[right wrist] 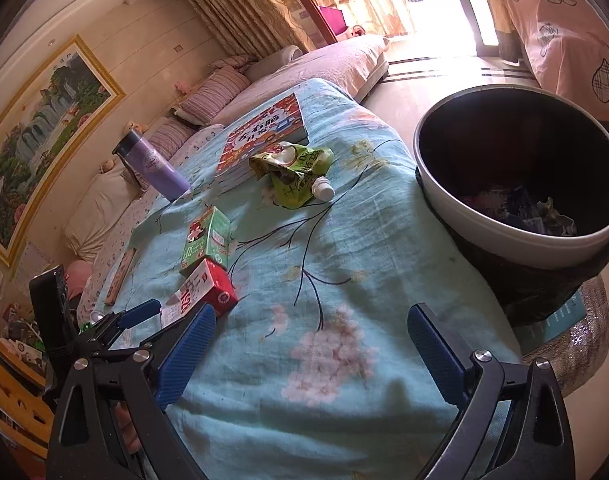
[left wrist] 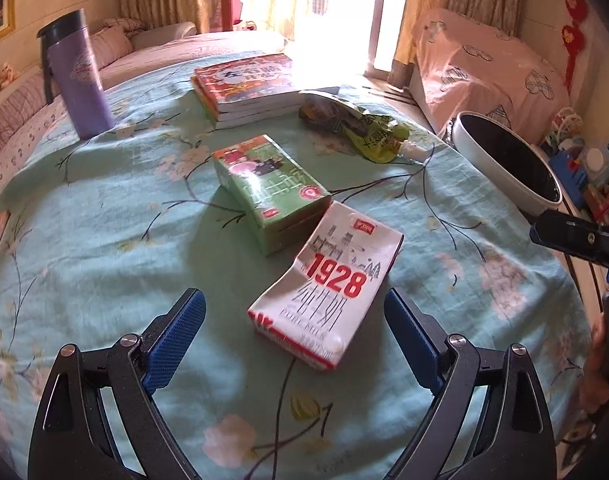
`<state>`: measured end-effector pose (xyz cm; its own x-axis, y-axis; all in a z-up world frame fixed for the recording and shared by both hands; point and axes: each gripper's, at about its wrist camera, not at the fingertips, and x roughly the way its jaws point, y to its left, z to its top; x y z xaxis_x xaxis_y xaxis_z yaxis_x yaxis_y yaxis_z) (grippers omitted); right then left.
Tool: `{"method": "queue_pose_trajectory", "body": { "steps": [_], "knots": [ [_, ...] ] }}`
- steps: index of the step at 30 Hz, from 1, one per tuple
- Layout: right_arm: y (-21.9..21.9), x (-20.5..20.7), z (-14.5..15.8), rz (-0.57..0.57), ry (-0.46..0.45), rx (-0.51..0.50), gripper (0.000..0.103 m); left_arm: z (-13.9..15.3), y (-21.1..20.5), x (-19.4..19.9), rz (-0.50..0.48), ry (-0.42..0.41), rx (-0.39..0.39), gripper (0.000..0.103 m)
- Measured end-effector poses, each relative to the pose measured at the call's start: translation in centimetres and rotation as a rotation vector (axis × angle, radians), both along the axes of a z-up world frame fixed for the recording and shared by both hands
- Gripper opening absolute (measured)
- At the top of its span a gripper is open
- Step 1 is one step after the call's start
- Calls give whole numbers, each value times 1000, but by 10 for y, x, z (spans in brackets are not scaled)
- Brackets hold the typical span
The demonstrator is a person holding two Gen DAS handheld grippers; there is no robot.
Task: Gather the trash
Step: 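Move both tools back toward the two milk cartons on the bed, then grasp the white milk carton with the left tool while the right tool grasps the green carton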
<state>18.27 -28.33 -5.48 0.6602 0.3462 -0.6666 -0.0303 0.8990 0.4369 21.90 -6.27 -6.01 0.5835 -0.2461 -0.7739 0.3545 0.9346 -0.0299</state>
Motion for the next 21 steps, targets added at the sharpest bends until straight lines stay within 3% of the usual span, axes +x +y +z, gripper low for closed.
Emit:
{"method": "queue_pose_trajectory", "body": {
  "steps": [3, 6, 11, 18, 21],
  "knots": [
    [3, 6, 1, 1, -7, 15, 98, -5, -9, 1, -39, 3, 50, 61],
    [10, 13, 2, 7, -20, 5, 98, -4, -7, -7, -27, -17, 75, 58],
    [35, 26, 1, 64, -29, -15, 97, 9, 29, -33, 47, -27, 18, 58],
    [99, 53, -3, 189, -38, -84, 88, 11, 96, -40, 294, -18, -34, 58],
    [123, 67, -7, 230, -38, -119, 86, 6, 107, -38, 344, -4, -52, 58]
  ]
}}
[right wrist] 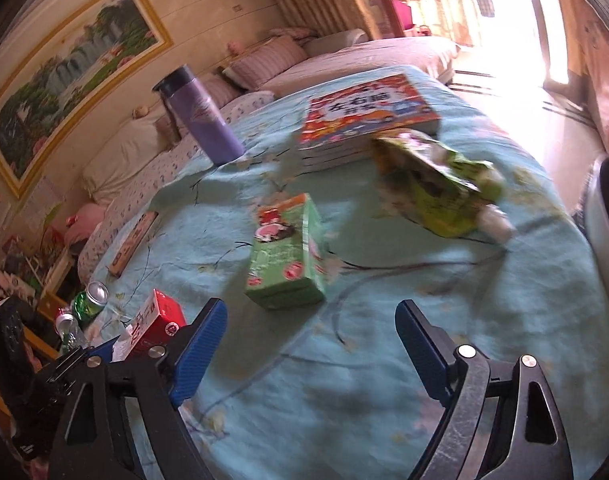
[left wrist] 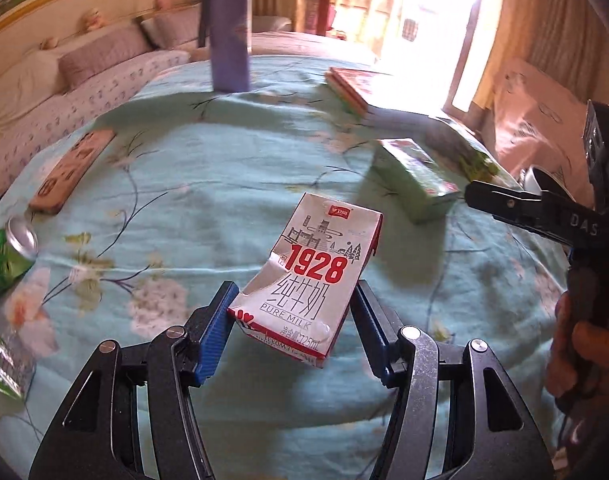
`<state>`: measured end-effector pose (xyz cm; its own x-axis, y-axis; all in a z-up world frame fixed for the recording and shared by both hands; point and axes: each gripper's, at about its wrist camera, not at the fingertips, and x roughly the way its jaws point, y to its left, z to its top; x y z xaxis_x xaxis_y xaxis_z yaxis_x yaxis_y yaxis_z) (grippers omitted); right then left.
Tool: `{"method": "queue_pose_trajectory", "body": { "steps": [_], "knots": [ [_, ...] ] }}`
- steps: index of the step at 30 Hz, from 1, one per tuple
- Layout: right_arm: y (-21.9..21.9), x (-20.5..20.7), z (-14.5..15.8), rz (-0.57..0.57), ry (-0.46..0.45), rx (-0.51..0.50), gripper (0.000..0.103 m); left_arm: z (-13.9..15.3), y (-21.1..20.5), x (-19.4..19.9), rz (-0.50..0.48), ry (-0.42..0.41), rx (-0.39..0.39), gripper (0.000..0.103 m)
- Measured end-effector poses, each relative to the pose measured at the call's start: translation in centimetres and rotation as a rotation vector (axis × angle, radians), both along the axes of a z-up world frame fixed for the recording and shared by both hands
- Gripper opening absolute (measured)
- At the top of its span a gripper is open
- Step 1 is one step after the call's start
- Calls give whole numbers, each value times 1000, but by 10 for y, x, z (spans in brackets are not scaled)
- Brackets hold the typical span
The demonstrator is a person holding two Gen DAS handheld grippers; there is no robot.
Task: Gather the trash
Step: 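Grasp the white milk carton with the left tool while the right tool grasps the green carton, then carry both milk cartons over the bin and open both tools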
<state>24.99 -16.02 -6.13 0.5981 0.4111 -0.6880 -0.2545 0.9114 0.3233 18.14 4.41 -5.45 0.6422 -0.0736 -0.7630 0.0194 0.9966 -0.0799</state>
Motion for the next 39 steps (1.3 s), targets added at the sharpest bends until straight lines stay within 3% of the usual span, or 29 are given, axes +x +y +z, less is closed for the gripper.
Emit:
{"method": "queue_pose_trajectory", "body": {
  "steps": [8, 9, 12, 15, 24, 39],
  "knots": [
    [42, 34, -15, 54, 12, -137, 84, -11, 6, 3, 15, 29, -34, 61],
    [43, 37, -18, 56, 17, -150, 80, -11, 6, 2, 13, 29, -35, 64],
    [43, 42, -22, 36, 15, -184, 52, -13, 3, 6, 9, 28, -15, 65],
    [34, 34, -17, 24, 8, -173, 52, -18, -2, 10, 0, 46, 9, 55],
    [-28, -27, -7, -31, 9, -54, 51, -3, -36, 3, -51, -3, 3, 54],
    [-137, -102, 20, -202, -50, 43, 51, 11, -157, -10, -251, -3, 38, 51]
  ]
}}
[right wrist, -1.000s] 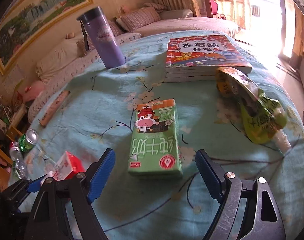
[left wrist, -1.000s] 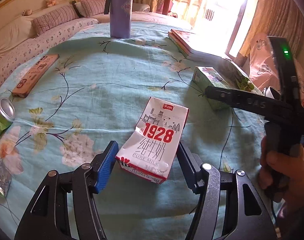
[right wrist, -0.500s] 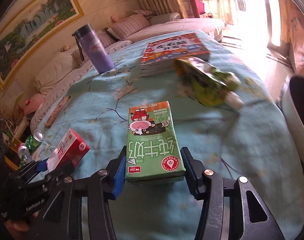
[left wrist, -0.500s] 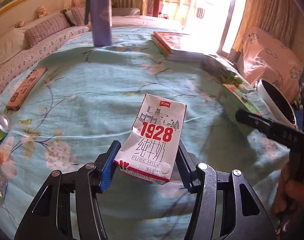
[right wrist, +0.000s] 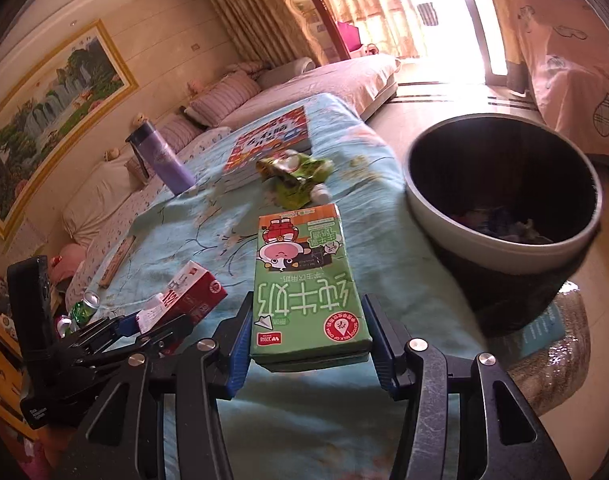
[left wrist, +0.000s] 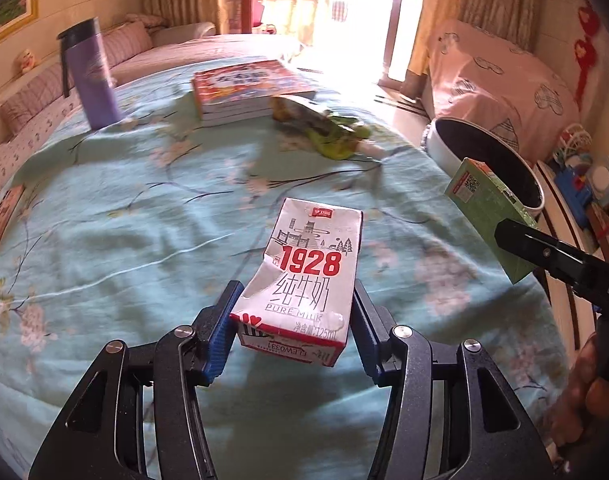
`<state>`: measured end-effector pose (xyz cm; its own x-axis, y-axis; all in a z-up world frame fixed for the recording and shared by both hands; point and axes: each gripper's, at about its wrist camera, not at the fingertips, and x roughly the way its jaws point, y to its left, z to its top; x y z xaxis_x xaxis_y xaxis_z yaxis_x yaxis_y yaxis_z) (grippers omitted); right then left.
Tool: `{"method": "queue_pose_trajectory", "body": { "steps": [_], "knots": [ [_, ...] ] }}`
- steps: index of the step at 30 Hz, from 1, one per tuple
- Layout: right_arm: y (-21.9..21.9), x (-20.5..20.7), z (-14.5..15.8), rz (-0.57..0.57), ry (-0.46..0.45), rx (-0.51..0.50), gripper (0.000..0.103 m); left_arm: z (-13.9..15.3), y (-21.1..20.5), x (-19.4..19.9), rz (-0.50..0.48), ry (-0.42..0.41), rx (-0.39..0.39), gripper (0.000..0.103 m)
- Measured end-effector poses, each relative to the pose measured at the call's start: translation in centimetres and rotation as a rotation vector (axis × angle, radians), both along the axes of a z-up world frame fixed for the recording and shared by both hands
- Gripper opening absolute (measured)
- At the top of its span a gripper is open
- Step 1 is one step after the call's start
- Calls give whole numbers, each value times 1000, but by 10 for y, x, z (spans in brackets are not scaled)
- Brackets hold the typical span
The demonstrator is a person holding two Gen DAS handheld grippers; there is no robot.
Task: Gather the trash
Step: 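Carry both milk cartons over the bin and open both tools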
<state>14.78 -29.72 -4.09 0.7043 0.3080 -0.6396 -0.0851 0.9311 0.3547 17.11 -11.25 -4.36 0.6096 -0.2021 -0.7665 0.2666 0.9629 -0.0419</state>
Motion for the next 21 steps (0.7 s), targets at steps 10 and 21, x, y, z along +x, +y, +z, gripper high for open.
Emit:
{"method": "queue_pose_trajectory", "body": {
  "steps": [10, 21],
  "knots": [
    [-58, -23, 13, -102, -42, 42, 51, 18, -57, 1, -86, -36, 9, 51],
    [-95, -27, 25, -156, -82, 52, 51, 30, -105, 2, -152, -63, 19, 50]
  ]
}}
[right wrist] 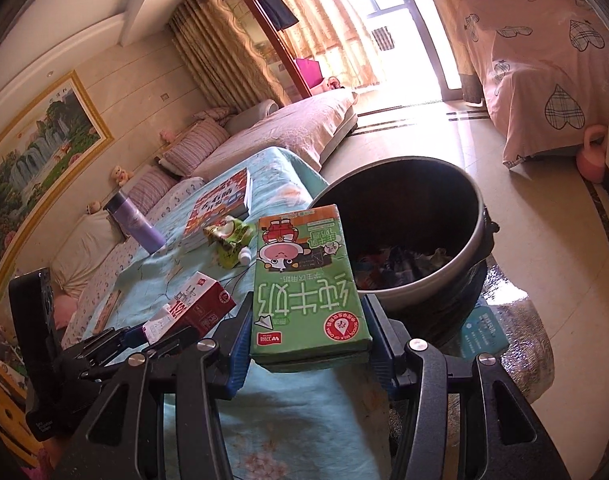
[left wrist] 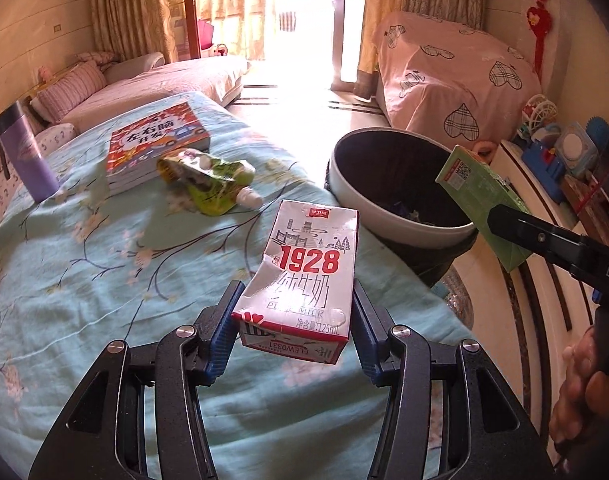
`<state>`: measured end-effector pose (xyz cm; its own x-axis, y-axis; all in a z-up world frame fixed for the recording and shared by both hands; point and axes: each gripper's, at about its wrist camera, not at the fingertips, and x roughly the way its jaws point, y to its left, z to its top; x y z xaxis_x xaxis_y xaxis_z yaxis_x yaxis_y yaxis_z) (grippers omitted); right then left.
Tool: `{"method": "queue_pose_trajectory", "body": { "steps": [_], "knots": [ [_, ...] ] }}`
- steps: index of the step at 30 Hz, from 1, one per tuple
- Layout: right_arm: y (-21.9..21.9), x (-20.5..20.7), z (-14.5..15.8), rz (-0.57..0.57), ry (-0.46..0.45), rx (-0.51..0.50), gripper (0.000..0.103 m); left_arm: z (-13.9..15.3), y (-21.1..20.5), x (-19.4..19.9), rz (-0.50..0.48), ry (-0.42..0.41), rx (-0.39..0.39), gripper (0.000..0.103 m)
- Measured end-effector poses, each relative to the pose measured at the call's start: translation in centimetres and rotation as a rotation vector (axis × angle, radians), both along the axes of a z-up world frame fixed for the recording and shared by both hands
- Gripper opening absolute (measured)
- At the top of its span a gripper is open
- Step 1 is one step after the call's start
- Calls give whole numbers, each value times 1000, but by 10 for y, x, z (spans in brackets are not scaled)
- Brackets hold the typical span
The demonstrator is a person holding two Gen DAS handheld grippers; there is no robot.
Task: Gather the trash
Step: 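Carry both milk cartons over the bin and open both tools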
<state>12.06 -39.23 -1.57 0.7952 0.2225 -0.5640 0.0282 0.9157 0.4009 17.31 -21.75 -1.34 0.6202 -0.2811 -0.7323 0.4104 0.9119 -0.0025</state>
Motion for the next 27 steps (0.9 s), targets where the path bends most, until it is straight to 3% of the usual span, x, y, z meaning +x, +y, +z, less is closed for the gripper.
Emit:
{"method": "queue_pose_trajectory", "body": {
  "steps": [27],
  "knots": [
    [-59, 34, 0, -65, 27, -11, 51, 13, -76, 44, -65, -32, 27, 50]
  ]
}}
